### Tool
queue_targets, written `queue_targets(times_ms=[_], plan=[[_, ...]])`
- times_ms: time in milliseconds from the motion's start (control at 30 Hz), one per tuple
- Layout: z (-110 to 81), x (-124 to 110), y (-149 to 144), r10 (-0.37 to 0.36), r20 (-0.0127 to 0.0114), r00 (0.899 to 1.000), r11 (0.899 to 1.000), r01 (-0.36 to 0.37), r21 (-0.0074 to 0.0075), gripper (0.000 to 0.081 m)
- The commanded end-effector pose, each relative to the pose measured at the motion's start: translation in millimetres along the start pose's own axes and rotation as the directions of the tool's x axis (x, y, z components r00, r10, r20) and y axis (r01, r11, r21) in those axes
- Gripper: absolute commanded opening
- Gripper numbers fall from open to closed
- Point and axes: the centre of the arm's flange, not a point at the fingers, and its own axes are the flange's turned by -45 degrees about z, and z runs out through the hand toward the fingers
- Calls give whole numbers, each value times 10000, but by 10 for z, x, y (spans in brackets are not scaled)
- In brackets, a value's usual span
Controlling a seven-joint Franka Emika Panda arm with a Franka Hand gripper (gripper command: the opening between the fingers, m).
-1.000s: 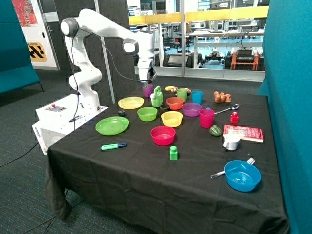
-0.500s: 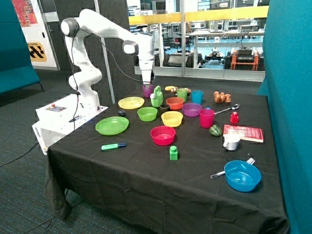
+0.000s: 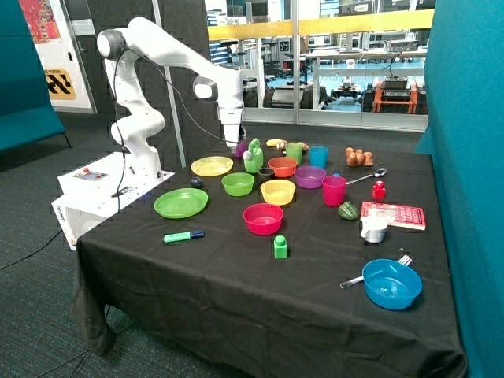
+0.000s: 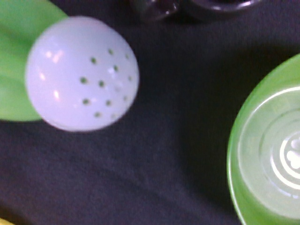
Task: Place the bowls on the appropriate plate
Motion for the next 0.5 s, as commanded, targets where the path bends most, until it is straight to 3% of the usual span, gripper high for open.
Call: queue_targets(times_ms=[0,467], plan=[[177,-81,66,171,-4,9999,9999,-171,-15,338],[416,-168,7,103,-4,9999,9999,-103,-15,393]])
